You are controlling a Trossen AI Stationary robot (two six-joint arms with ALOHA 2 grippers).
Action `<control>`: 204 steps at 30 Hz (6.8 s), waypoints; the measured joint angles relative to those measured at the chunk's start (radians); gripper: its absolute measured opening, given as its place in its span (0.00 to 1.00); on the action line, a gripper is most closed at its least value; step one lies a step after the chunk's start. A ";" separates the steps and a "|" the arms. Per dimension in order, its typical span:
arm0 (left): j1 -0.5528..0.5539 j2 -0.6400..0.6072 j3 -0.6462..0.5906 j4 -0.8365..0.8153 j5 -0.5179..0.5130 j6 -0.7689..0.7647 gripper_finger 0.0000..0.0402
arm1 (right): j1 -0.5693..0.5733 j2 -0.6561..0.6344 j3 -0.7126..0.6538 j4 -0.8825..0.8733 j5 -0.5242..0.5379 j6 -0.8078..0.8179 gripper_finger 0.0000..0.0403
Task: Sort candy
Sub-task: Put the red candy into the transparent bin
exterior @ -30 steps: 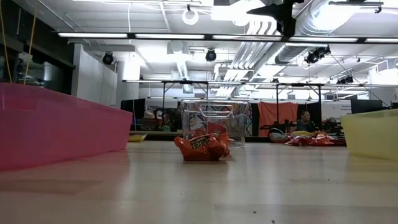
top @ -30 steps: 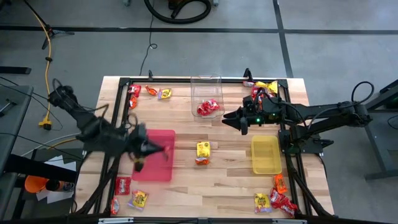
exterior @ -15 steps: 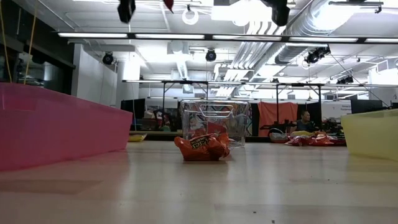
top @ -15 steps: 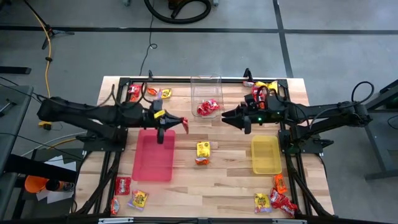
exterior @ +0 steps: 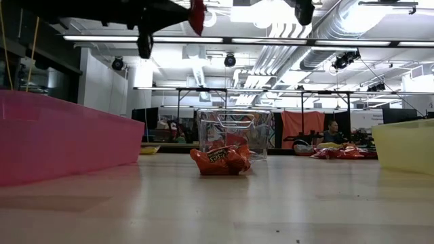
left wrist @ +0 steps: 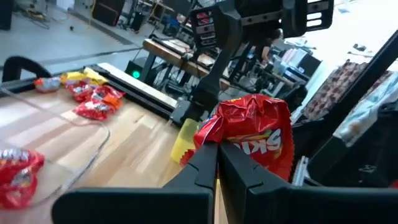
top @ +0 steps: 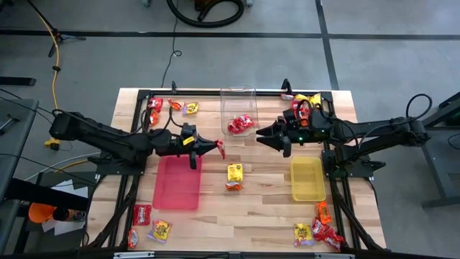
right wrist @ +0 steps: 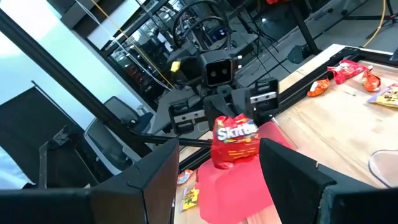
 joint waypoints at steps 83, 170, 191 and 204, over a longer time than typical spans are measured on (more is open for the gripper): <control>-0.166 -0.195 0.311 -0.435 -0.134 0.159 0.53 | -0.259 0.200 0.333 -1.168 0.446 0.286 0.54; 0.021 -0.294 0.311 -0.502 -0.184 0.232 0.53 | -0.018 0.153 0.111 -0.041 0.008 -0.367 0.00; 0.021 -0.294 0.311 -0.502 -0.185 0.229 0.53 | -0.429 0.516 0.204 -0.175 -0.028 -0.204 0.15; 0.021 -0.294 0.311 -0.502 -0.193 0.229 0.53 | -0.427 0.498 0.205 -0.123 -0.053 -0.239 0.60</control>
